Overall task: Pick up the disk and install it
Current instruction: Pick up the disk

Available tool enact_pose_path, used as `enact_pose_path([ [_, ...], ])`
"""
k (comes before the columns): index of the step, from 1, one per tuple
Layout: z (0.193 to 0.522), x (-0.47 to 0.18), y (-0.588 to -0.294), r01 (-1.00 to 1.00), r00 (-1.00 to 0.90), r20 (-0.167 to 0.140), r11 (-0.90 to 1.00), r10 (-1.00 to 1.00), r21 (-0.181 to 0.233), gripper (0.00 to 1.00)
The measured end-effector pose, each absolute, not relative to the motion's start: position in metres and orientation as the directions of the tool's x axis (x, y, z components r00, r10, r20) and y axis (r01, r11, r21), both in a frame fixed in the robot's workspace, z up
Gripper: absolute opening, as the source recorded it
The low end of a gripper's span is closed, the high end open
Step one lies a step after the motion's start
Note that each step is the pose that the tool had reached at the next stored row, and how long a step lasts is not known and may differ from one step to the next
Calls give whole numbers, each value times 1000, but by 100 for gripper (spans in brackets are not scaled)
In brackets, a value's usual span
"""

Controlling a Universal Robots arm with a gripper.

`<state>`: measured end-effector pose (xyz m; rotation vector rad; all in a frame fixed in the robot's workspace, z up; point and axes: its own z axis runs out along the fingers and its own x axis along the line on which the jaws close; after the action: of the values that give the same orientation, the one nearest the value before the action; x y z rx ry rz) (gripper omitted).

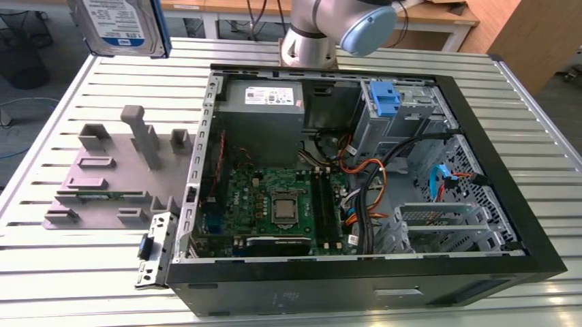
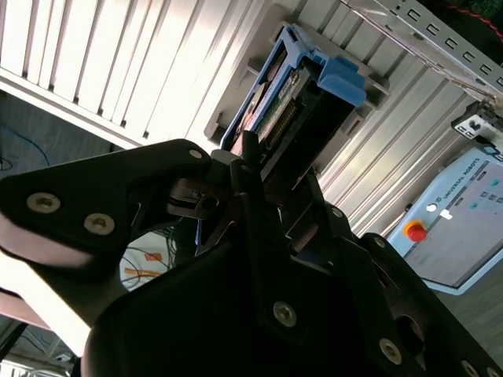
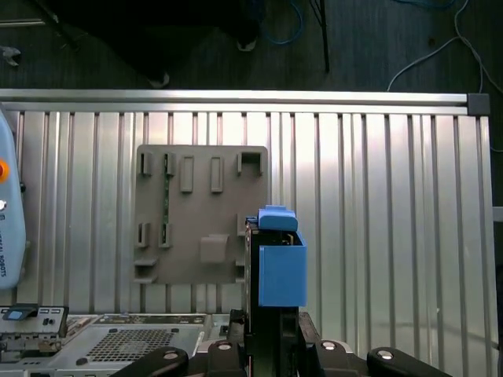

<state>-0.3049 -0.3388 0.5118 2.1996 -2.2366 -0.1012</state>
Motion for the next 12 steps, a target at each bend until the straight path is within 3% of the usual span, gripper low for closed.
enact_pose_path([
  [12,512,-275,-339,-999,-18,-43,16,-999,48,35],
])
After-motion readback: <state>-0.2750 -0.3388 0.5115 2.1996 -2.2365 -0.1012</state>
